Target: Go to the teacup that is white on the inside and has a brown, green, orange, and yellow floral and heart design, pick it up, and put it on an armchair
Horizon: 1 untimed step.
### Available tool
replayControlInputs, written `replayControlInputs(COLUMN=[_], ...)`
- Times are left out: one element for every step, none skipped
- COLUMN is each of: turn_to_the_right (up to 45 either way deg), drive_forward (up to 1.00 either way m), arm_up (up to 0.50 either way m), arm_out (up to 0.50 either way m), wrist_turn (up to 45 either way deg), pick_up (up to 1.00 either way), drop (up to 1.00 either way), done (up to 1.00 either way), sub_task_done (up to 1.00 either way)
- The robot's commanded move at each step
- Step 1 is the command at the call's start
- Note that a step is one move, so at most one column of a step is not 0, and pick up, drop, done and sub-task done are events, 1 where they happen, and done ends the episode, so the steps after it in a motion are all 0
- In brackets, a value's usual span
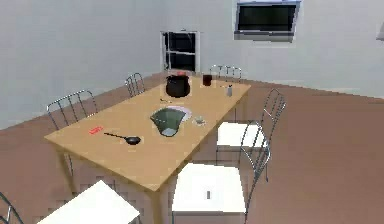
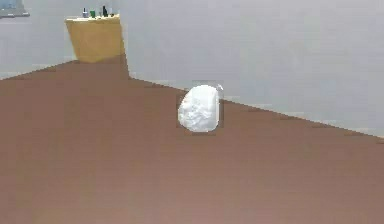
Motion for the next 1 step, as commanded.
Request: replayControlInputs(turn_to_the_right=[45.0], drive_forward=[0.00], arm_up=[0.00], arm_out=[0.00], wrist_turn=[0.0], pick_up=[0.00], drop=[0.00], done=[0.00], sub_task_done=[0.00])
